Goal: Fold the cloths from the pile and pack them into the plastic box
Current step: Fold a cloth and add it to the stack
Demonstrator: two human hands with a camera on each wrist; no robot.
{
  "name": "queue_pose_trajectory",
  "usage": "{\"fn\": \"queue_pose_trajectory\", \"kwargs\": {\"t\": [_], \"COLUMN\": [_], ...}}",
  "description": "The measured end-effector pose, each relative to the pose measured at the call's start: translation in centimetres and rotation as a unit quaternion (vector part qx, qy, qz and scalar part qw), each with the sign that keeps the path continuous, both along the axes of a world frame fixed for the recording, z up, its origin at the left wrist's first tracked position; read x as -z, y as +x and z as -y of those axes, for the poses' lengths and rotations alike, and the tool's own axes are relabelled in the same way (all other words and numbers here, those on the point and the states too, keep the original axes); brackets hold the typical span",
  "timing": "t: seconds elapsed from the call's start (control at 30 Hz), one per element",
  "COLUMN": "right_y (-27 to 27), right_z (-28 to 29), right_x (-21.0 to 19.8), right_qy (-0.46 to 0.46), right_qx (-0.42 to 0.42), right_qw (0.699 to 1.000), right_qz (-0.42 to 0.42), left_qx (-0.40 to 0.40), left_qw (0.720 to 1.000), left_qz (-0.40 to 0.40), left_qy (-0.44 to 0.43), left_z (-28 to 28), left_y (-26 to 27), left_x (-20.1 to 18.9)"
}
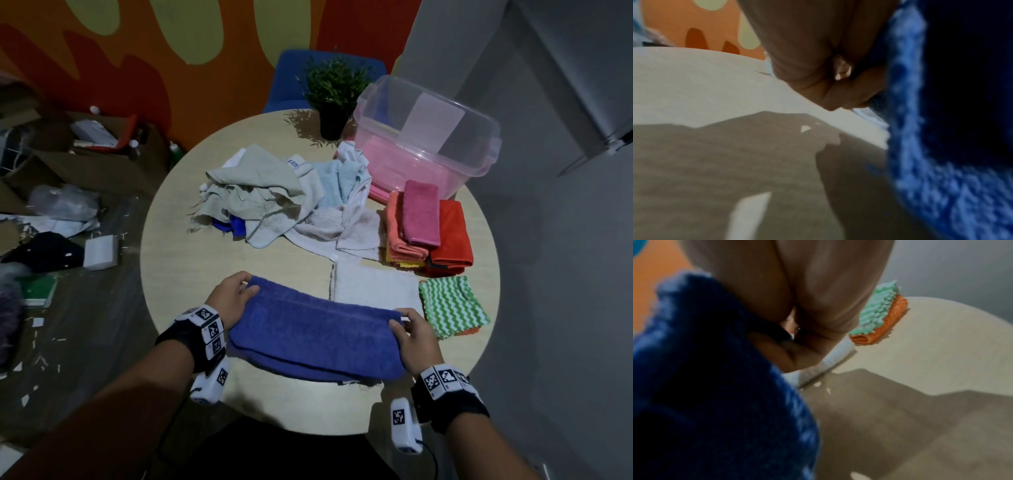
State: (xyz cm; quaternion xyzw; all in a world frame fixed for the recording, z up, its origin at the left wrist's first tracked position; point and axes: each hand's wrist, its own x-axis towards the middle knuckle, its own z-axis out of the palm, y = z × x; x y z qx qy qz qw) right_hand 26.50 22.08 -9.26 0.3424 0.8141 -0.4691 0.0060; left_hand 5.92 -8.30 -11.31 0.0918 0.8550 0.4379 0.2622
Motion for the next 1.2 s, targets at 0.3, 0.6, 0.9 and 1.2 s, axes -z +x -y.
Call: {"fn": "queue_pose_trajectory", "kwargs": {"t": [0.3,0.6,0.9,1.2], "right_y": [1.9,2.0,1.8,2.6], "right_z": [2.4,3.6,4.9,4.0], "right_x": [1.7,1.9,2.3,0.2], "right_qy": [0.035,0.124,0.324,0.202], "right_qx": [0.022,-0.264,-0.403,-0.306], "right_qw": [0.992,0.938,0.828,0.915], "right_qz": [0.122,0.189,0.218,0.169], "left_qx": [0.181,0.356,0.421,0.424], "left_qw": [0.959,0.908,0.883,0.887], "left_qz": [-0.187,-0.176,-0.156,-0.084], "left_qy": [-0.109,-0.131,-0.136,-0.162], "left_z": [0.9,0.7,1.3,2.6], "left_y": [3.0,5.3,4.3,1.9], "left_x": [2.5,2.6,1.6,0.7]}}
